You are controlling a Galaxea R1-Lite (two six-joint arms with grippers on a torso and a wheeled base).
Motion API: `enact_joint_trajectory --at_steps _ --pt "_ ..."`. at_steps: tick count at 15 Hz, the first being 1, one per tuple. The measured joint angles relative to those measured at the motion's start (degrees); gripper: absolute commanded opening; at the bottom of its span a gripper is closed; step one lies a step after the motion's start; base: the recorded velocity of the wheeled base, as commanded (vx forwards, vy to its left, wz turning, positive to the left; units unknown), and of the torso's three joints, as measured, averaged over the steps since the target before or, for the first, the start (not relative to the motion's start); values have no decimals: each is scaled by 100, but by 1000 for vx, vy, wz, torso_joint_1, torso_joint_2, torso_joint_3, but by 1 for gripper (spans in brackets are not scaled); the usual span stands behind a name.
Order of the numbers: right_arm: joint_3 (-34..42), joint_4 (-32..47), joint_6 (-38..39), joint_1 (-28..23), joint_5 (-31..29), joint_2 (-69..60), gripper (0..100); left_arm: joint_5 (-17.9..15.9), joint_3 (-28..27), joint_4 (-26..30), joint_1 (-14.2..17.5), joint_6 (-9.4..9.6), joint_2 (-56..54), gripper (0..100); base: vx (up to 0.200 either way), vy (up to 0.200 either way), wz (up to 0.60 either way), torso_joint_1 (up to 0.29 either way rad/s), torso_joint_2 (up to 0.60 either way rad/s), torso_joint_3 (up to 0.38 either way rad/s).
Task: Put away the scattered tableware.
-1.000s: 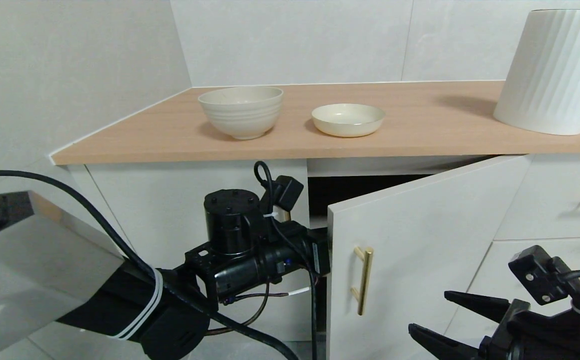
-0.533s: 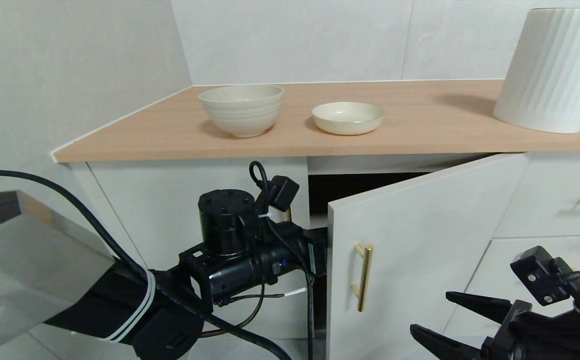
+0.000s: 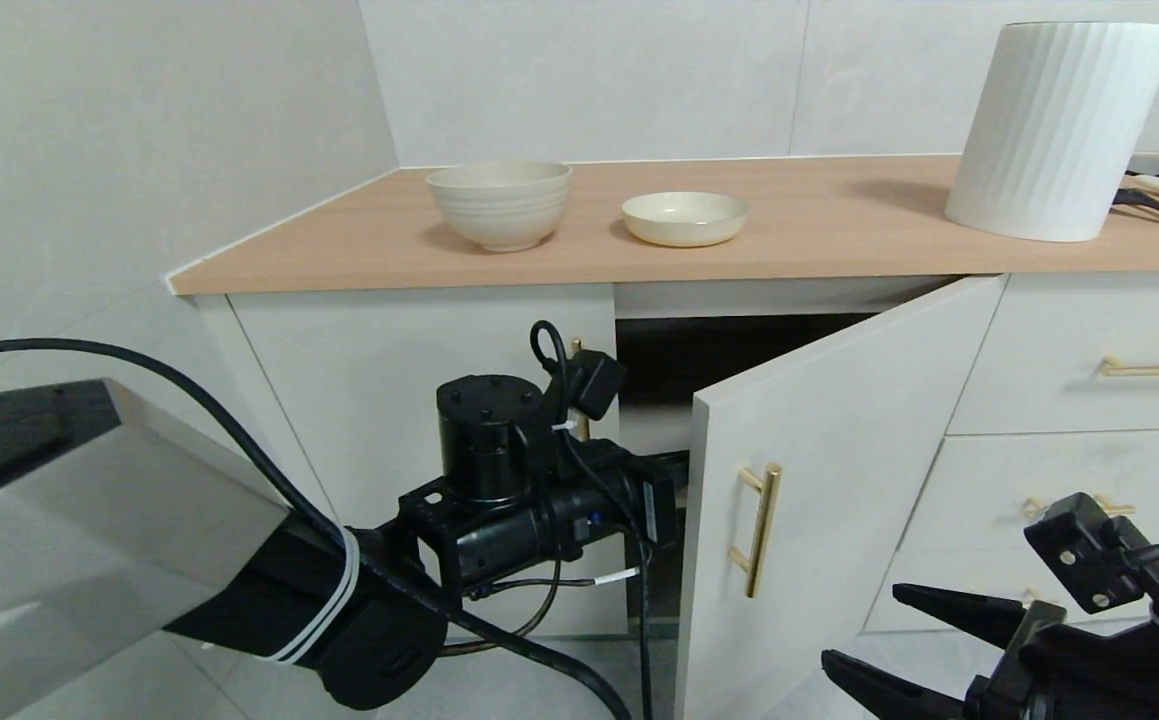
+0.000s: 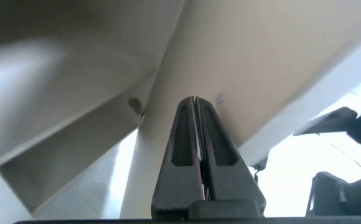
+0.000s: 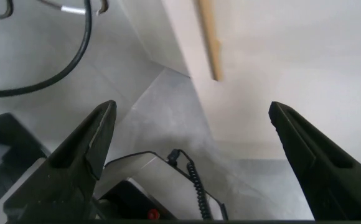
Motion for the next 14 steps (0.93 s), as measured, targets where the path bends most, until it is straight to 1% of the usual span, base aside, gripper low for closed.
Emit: enact_joint_trajectory --at_steps 2,6,12,14 --pt "0 -5 -2 5 1 -5 100 11 -22 -9 -5 0 46 0 0 0 0 0 0 0" --pt "24 -5 0 2 1 -10 100 38 -140 163 -44 0 115 0 -200 0 0 7 4 0" --pt "66 30 0 33 194 -424 100 20 -618 262 -107 -6 394 0 0 0 0 0 0 0" --pt "63 400 -2 62 482 -633 100 11 -658 260 -187 -2 457 0 0 0 0 0 0 0"
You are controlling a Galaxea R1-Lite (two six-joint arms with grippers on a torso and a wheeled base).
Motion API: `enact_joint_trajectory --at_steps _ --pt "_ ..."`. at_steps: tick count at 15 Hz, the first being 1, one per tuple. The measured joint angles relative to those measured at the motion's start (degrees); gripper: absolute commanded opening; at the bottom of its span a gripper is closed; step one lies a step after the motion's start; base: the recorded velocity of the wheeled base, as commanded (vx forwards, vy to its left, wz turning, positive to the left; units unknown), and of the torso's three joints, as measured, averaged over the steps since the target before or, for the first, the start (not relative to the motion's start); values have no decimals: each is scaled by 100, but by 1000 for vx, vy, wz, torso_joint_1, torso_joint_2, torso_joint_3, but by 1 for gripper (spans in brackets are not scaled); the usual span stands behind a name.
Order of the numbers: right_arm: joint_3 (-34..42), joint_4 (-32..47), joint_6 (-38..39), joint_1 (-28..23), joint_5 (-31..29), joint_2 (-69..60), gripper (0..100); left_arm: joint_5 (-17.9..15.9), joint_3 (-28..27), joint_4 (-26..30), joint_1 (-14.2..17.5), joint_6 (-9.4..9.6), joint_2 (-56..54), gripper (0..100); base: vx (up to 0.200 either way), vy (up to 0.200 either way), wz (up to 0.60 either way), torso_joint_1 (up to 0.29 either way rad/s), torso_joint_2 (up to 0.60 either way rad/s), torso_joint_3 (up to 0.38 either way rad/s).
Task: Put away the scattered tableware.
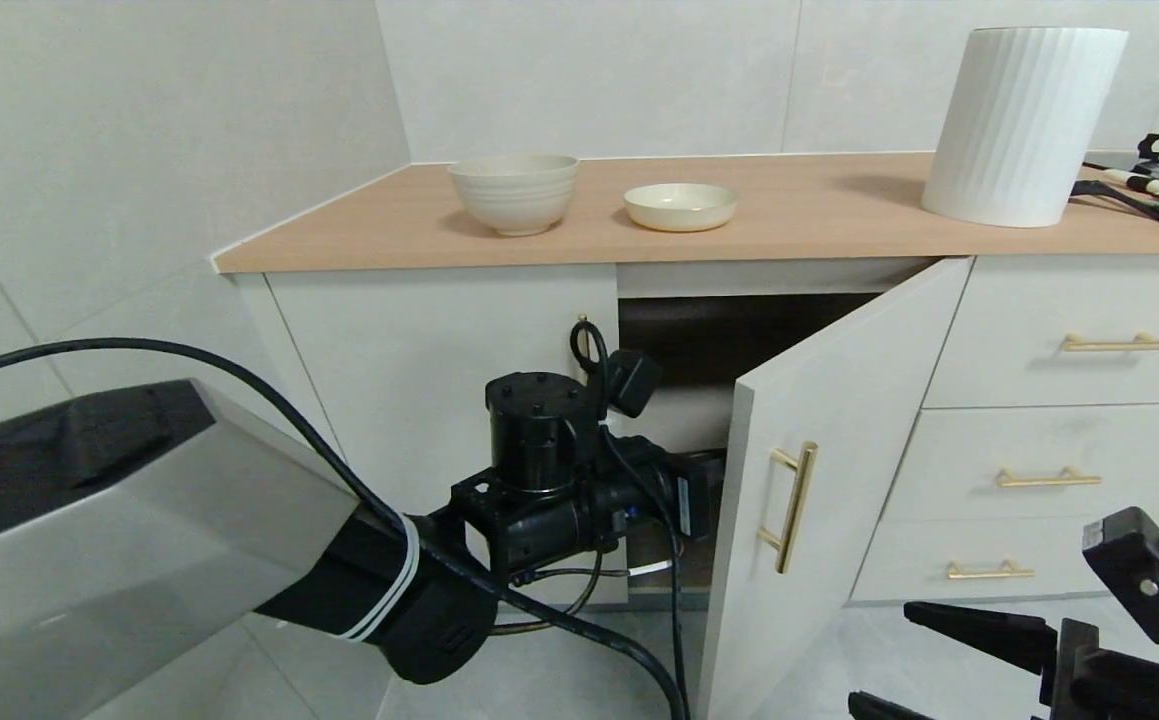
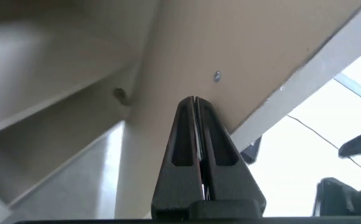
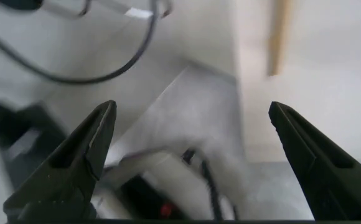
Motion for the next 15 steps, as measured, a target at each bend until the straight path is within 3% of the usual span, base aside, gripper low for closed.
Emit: enact_joint_trajectory --at_steps 3,6,10,12,15 --pt "-16 63 2 11 290 -201 100 22 -89 161 -152 -2 83 0 0 0 0 0 0 0" --pt "6 315 0 20 750 -447 100 11 -441 696 -539 0 173 0 0 0 0 0 0 0" --pt "-46 695 4 4 1393 -1001 100 40 -885 958 -1373 -35 127 0 0 0 0 0 0 0" --pt "-60 695 9 4 1407 -1114 100 139 -791 942 -1285 -332 -9 0 0 0 0 0 0 0" --pt "-112 699 15 -41 1382 -1119 100 304 -446 903 -673 -422 -352 0 0 0 0 0 0 0"
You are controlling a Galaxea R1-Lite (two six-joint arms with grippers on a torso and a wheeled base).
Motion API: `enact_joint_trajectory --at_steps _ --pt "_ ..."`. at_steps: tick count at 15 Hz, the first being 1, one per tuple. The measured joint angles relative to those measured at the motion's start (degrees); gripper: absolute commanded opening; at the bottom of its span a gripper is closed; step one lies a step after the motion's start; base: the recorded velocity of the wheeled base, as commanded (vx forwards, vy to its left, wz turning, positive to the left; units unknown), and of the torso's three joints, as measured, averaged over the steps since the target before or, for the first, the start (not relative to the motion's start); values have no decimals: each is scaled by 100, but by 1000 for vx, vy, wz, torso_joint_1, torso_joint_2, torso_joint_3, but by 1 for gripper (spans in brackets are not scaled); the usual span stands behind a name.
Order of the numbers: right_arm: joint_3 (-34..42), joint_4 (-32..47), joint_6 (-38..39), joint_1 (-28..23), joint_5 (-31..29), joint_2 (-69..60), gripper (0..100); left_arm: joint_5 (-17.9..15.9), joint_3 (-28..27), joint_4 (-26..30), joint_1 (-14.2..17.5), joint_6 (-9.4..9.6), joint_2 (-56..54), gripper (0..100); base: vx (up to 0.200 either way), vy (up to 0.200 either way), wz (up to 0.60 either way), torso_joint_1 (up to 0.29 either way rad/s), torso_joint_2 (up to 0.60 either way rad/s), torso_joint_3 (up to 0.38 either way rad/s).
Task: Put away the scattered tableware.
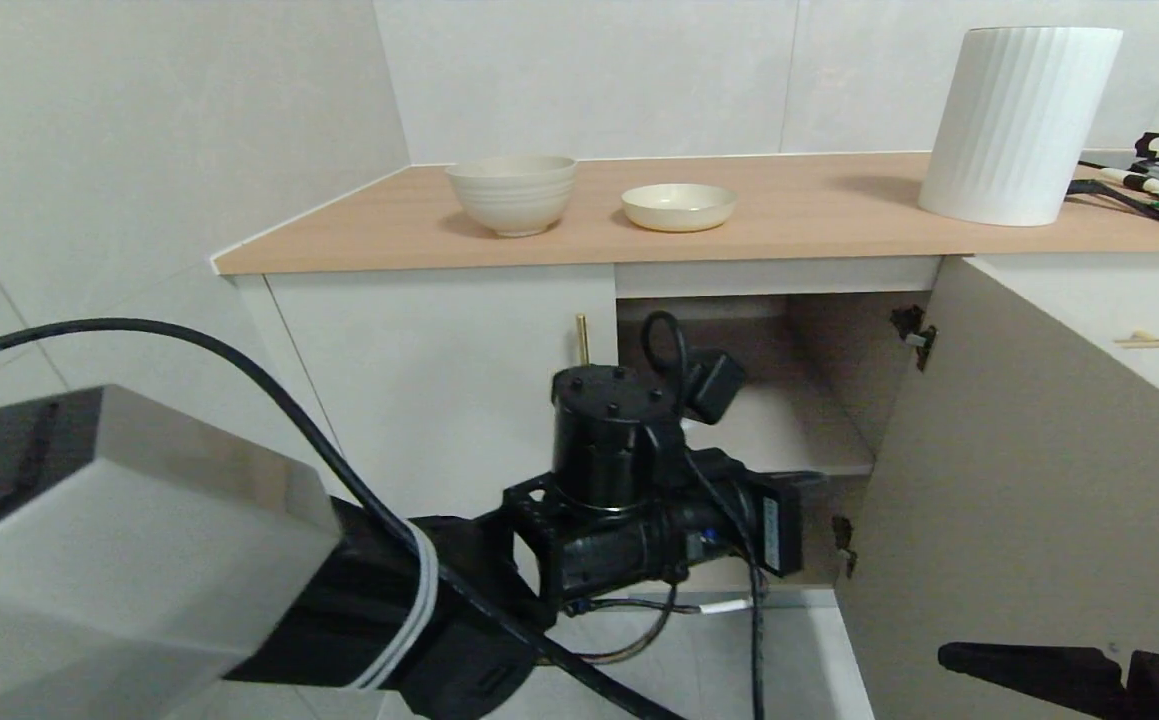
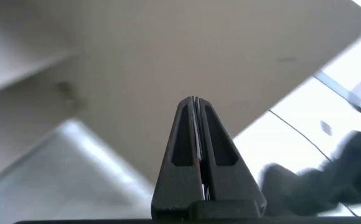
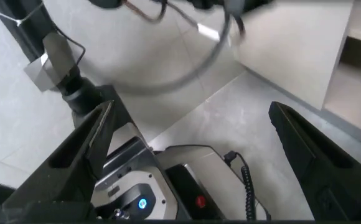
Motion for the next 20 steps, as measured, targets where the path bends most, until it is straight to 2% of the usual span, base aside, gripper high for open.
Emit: enact_joint_trajectory --at_steps 2,5,7,9,10,11,12,13,17,18,20 --pt "-227 2 16 -226 -15 228 100 35 514 -9 571 17 -411 0 0 0 0 0 0 0" --pt "-836 130 16 -656 -22 829 100 49 1193 -9 1168 194 -1056 0 0 0 0 0 0 0" --pt "-1431 714 -162 -820 -23 1192 100 50 1603 20 1568 484 -1445 0 0 0 0 0 0 0" --pt "-2404 1559 -492 -912 -113 1537 100 55 2031 52 2011 662 -1820 0 0 0 0 0 0 0" --pt "-2818 1996 -624 -947 -346 1730 100 55 2186 52 2221 764 -1985 0 0 0 0 0 0 0" --pt "-3079 2170 -672 -972 -692 1913 100 52 2300 50 2406 879 -2100 100 0 0 0 0 0 0" --pt "-3221 2203 -692 -978 -1019 2080 100 50 2414 52 2601 980 -2186 100 0 0 0 0 0 0" --pt "-3289 2209 -672 -969 -1164 2188 100 61 2469 49 2706 1000 -2247 100 0 0 0 0 0 0" --pt "-3380 2198 -430 -969 -1287 2271 100 72 2438 213 2955 1007 -2587 100 0 0 0 0 0 0" --pt "-3380 2194 -428 -964 -1273 2243 100 74 2356 466 3029 1007 -2694 100 0 0 0 0 0 0" --pt "-3389 2194 -428 -967 -1281 2204 100 72 2039 1646 3154 1007 -2972 100 0 0 0 0 0 0"
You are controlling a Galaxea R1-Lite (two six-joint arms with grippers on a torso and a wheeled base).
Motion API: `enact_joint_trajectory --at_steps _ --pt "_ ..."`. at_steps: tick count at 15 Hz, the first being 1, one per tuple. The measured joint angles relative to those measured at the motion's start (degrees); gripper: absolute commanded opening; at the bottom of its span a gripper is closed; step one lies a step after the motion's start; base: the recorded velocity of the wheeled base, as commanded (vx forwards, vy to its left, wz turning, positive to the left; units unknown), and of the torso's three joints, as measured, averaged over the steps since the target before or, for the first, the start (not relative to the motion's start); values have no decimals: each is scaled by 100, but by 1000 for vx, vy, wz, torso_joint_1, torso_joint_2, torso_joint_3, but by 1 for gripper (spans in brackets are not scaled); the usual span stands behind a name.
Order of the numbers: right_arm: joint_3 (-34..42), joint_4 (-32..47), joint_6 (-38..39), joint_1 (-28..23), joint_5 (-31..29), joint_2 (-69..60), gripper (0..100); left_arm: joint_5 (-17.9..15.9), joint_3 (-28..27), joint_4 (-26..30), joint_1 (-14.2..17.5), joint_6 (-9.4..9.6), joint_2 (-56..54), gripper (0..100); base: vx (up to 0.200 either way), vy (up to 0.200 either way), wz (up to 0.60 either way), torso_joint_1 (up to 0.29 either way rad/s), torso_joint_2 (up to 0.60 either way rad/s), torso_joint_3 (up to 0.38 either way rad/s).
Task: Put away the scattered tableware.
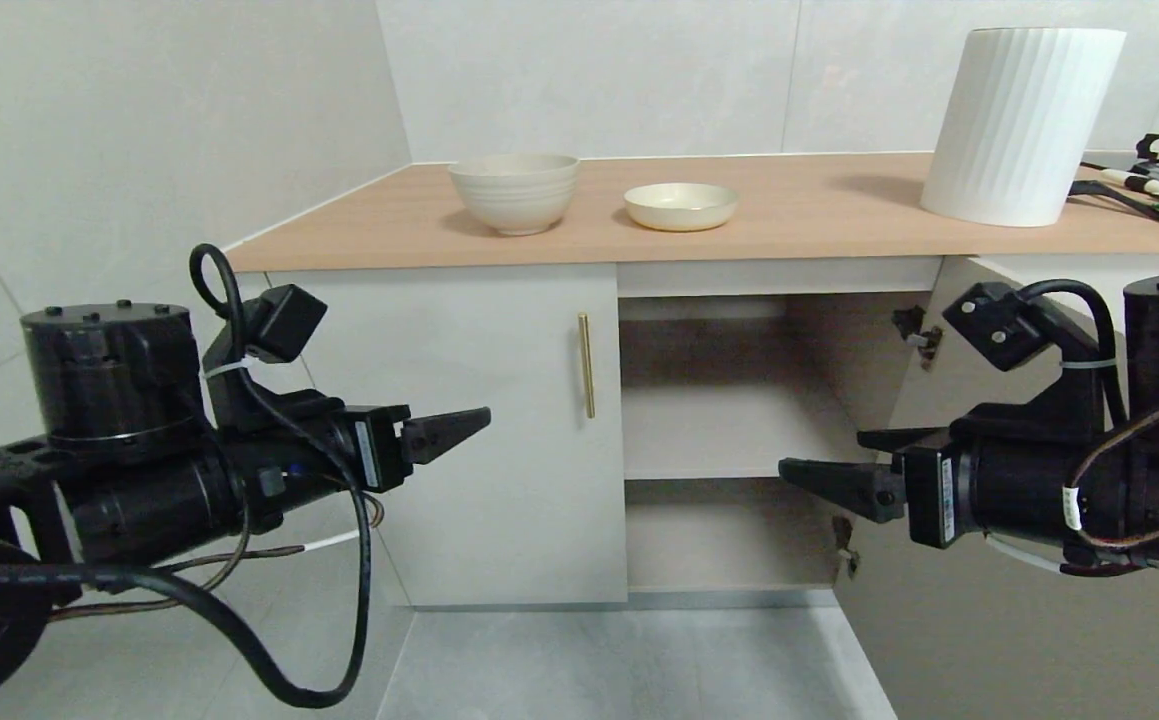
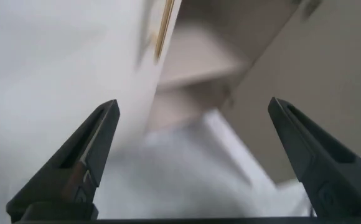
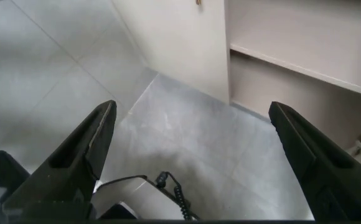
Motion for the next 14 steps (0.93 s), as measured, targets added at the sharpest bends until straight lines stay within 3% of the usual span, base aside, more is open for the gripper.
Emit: enact_joint_trajectory --at_steps 2,4,8,14 --pt "-90 88 9 -2 -22 -20 100 2 -474 1328 118 -2 -341 100 0 0 0 0 0 0" --pt "-256 569 17 2 -72 -44 100 5 -898 2069 178 -2 -703 100 0 0 0 0 0 0" --pt "-510 916 94 0 -83 -101 100 65 -1111 2148 219 -2 -1042 100 0 0 0 0 0 0" --pt "-560 940 107 -2 -74 -134 100 65 -1263 2310 446 -2 -1161 100 200 0 0 2 2 1"
